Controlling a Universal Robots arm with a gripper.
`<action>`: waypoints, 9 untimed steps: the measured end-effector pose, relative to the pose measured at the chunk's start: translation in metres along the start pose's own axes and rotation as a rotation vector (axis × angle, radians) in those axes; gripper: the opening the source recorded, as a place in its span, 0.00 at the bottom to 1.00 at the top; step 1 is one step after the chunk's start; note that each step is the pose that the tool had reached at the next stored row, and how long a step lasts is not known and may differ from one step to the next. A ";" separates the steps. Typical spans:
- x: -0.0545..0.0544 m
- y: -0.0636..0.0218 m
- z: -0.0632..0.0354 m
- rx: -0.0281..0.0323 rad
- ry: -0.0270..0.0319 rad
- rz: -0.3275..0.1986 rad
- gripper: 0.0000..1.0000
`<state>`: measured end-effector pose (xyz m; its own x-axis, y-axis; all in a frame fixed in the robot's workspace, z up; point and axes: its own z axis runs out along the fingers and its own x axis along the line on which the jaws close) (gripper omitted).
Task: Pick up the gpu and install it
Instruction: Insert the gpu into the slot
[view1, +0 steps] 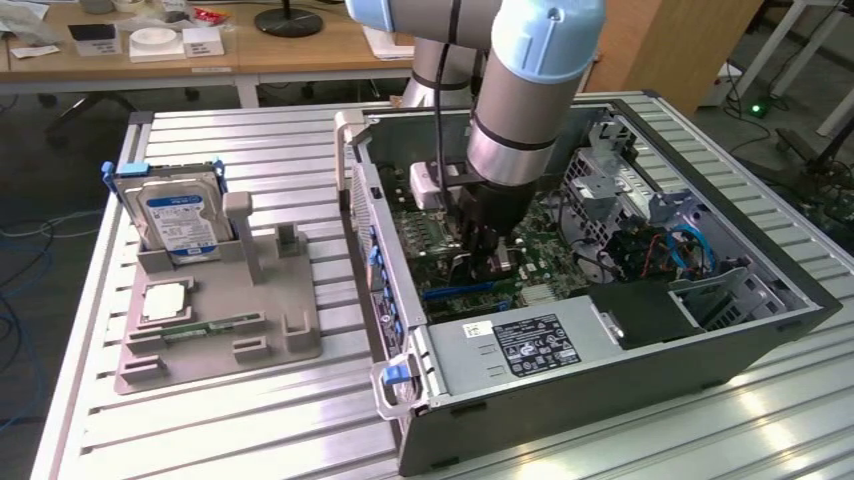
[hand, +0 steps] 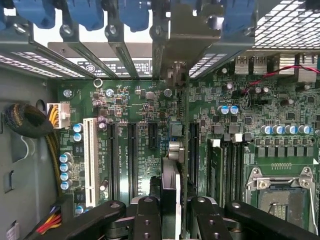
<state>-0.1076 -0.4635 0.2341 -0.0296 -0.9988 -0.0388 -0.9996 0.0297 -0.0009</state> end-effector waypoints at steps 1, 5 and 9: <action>0.000 0.0000 0.0011 0.0001 -0.0001 0.000 0.28; 0.000 0.0001 0.0031 0.0000 -0.0003 0.000 0.28; 0.000 0.0001 0.0032 0.0000 -0.0004 0.000 0.28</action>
<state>-0.1077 -0.4635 0.2309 -0.0295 -0.9988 -0.0392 -0.9996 0.0296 -0.0009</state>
